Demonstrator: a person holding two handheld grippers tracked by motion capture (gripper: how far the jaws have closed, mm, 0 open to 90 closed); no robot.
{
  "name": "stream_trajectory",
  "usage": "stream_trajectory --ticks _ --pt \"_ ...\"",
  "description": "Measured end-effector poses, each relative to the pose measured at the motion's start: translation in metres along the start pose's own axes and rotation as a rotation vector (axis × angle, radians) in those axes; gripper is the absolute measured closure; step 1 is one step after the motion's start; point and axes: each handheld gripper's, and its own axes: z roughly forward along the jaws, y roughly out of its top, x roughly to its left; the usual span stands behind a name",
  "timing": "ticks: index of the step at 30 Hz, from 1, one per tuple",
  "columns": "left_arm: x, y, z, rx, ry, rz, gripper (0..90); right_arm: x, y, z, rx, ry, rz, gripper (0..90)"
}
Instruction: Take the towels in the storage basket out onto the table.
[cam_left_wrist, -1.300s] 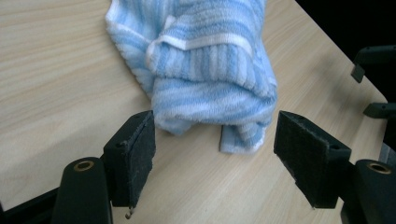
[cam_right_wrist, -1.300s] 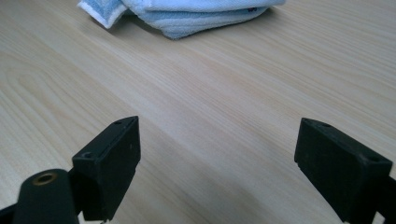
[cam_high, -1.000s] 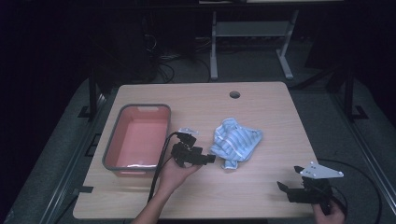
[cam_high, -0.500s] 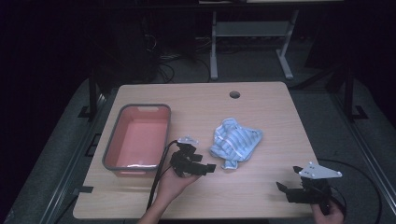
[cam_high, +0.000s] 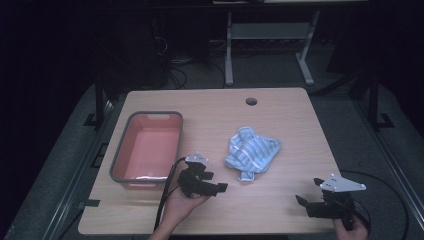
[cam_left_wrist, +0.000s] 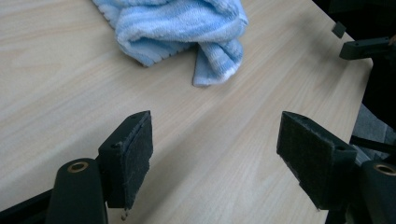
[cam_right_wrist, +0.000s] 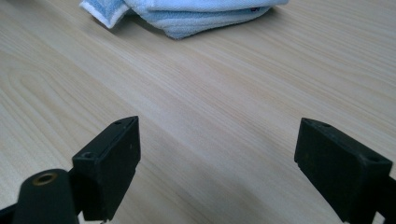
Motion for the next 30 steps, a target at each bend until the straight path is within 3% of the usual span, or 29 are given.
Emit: stream_trajectory --ticks 15,30 --pt "-0.004 -0.021 -0.005 -0.009 -0.006 0.002 26.6 0.0 -0.002 -0.003 -0.003 -0.005 -0.002 13.8" --pt "0.0 -0.028 -0.01 -0.017 0.007 0.006 26.6 0.001 -0.007 -0.008 0.005 0.002 -0.018 13.8"
